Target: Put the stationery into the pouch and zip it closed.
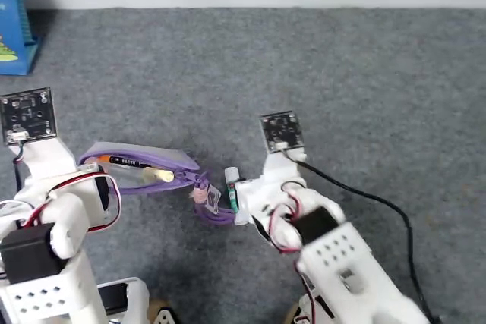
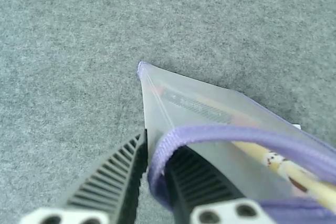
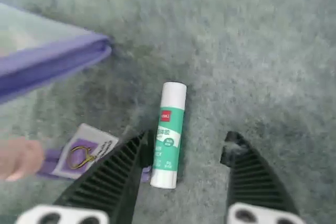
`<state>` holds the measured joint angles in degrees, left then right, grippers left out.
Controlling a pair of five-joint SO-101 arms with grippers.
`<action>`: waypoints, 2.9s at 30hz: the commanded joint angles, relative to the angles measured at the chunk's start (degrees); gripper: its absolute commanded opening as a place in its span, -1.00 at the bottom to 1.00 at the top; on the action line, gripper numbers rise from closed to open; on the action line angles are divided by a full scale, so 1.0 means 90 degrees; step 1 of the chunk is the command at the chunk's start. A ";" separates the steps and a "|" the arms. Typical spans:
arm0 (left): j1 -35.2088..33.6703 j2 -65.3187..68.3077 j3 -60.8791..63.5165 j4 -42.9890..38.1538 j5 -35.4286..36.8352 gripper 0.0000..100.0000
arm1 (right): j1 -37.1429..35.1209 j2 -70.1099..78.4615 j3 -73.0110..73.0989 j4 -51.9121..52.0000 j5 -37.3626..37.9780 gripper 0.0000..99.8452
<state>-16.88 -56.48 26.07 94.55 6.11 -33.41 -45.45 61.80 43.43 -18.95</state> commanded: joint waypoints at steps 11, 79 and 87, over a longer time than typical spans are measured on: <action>0.0000 -0.0039 -0.0044 -0.0205 -0.0029 -0.97 | -0.0278 0.3414 -0.1700 -0.1255 0.0195 -0.64; 0.1944 0.0000 -0.0024 -0.0469 0.0166 -0.97 | -0.1490 -0.4469 0.0225 -0.4625 0.1221 -0.98; 0.1934 0.0000 -0.0024 -0.0440 0.0166 -0.97 | -0.1939 -0.3033 0.0371 -0.6178 0.0928 -0.98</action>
<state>0.35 -55.78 26.15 92.00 6.99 -49.93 -76.13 65.32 -8.00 -9.89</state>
